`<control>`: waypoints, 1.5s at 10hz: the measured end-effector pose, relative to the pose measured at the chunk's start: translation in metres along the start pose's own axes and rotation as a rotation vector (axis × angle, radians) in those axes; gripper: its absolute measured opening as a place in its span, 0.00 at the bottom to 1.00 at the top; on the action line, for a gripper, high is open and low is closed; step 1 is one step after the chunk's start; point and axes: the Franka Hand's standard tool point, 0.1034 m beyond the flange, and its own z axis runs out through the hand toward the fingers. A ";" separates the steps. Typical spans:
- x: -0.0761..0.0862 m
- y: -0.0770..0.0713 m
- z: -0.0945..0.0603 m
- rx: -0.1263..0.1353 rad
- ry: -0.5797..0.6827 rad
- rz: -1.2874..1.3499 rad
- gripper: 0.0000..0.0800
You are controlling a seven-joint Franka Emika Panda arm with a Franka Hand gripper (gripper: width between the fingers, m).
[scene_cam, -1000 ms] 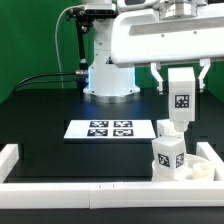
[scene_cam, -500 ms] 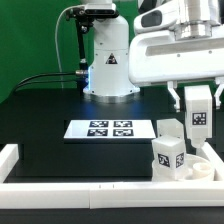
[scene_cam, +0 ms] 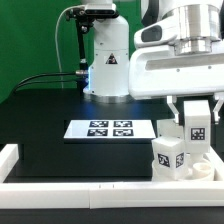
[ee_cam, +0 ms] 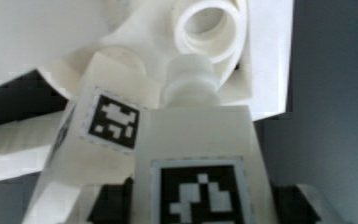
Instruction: Assemble stool
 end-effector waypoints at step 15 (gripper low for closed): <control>-0.025 -0.006 -0.002 0.002 -0.018 -0.045 0.42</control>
Offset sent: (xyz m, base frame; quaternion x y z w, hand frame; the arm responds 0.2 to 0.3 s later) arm -0.0015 0.0061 -0.0116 -0.0173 0.0010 -0.0006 0.9998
